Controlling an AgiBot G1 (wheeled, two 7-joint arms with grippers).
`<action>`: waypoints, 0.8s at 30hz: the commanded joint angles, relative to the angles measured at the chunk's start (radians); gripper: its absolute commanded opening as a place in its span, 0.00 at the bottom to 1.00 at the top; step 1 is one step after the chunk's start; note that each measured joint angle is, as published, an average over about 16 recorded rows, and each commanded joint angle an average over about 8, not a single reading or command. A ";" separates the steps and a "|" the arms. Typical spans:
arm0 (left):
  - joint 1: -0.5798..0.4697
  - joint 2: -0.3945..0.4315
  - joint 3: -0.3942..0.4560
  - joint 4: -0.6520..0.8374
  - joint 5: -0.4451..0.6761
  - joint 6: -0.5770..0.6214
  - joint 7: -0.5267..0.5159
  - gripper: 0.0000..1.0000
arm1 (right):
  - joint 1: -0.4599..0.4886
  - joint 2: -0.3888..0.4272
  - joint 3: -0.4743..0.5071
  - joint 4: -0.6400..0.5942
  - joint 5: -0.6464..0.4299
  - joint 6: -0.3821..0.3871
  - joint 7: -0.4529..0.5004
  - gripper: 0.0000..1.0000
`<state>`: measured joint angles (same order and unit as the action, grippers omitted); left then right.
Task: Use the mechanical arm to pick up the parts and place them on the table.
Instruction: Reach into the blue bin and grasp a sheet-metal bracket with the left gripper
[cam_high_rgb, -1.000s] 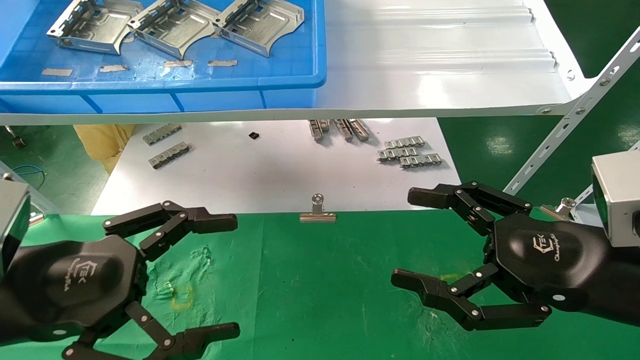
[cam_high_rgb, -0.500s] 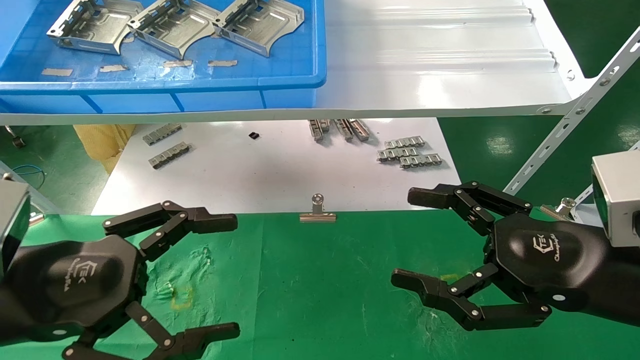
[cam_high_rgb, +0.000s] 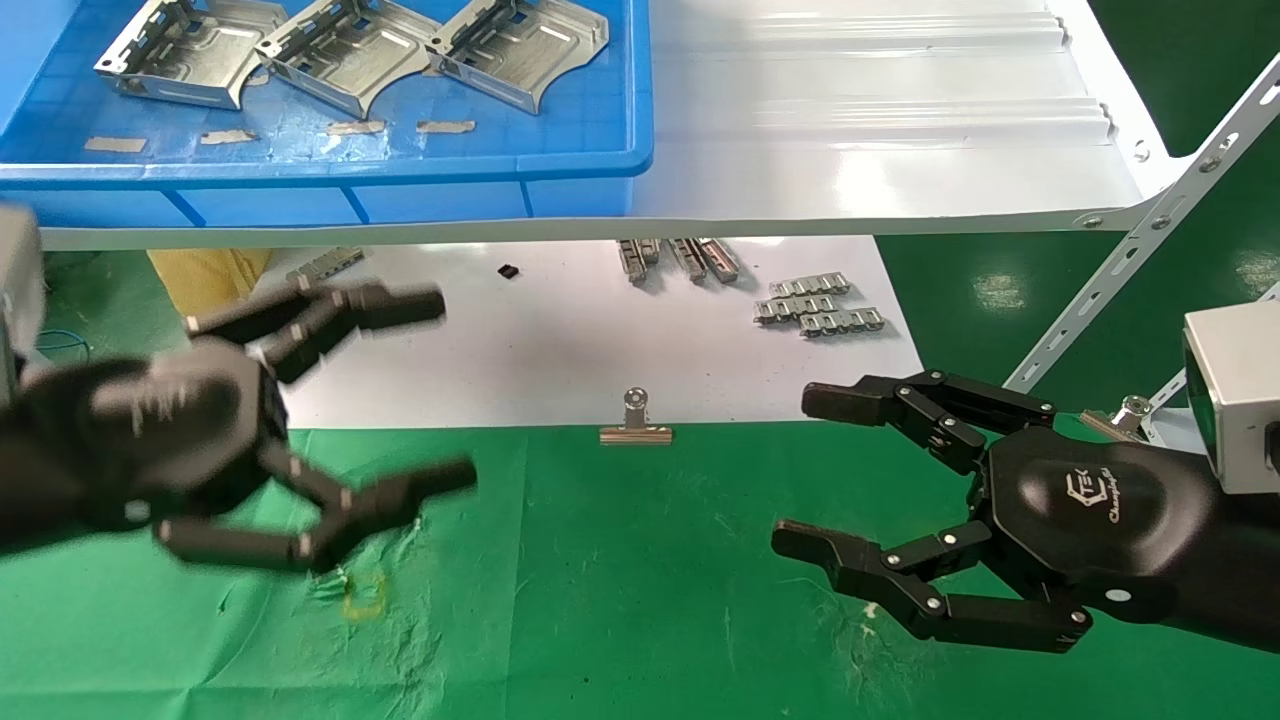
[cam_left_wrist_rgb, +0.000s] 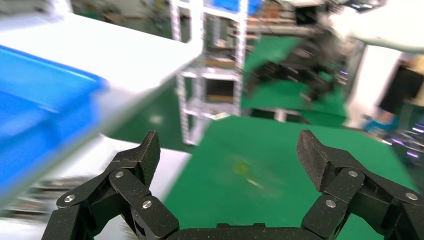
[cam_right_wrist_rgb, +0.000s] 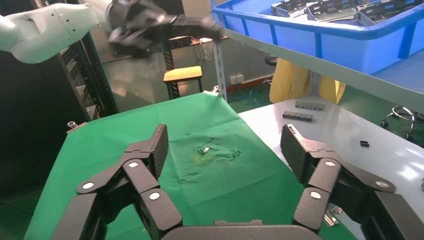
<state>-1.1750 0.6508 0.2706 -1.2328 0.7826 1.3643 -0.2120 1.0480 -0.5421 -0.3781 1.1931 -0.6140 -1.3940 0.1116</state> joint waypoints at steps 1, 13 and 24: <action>-0.022 0.008 -0.007 0.008 0.003 -0.027 -0.003 1.00 | 0.000 0.000 0.000 0.000 0.000 0.000 0.000 0.00; -0.235 0.137 0.058 0.205 0.197 -0.246 -0.027 1.00 | 0.000 0.000 0.000 0.000 0.000 0.000 0.000 0.00; -0.490 0.233 0.139 0.498 0.373 -0.308 -0.002 1.00 | 0.000 0.000 0.000 0.000 0.000 0.000 0.000 0.00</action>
<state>-1.6662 0.8845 0.4085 -0.7263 1.1541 1.0566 -0.2102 1.0480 -0.5421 -0.3781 1.1931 -0.6140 -1.3940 0.1116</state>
